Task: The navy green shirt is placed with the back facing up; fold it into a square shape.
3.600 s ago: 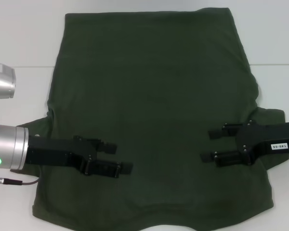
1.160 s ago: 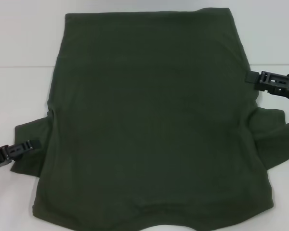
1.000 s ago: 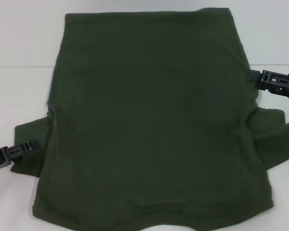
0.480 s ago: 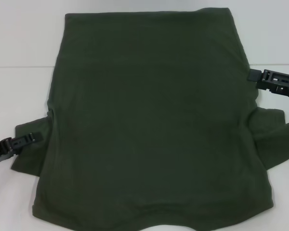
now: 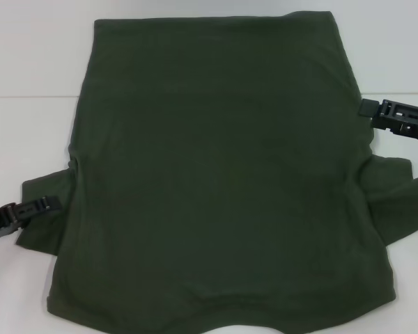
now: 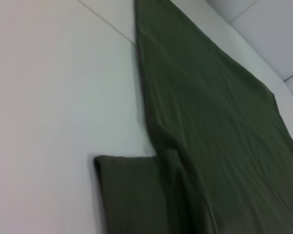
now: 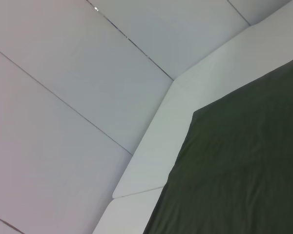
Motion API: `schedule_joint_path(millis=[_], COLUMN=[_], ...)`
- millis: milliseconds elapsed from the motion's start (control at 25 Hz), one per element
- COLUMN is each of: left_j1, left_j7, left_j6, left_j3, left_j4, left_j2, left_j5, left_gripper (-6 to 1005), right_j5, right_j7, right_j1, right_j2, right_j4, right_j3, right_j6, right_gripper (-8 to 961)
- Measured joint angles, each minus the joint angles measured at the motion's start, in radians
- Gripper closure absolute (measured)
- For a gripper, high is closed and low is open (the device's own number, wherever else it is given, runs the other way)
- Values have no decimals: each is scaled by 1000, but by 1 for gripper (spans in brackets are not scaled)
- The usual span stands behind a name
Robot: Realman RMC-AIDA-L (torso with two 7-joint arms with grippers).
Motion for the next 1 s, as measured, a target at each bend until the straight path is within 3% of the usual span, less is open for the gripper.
schedule_joint_path(millis=[560,1000], left_j1=[-5,-3], left_j7=[-28,-33], left_j6=[-36,-35], left_j3=[28,44], left_j4=[25,60], left_j2=[-12,-22], left_j5=[21,24], left_gripper=[99,511], right_j5=[2,12], right_j7=[3,5], right_j1=[-5,-12], right_j2=[-2,-3], right_j4=[1,1], right_j3=[19,29], right_j6=[-5,-6], right_gripper=[112,112])
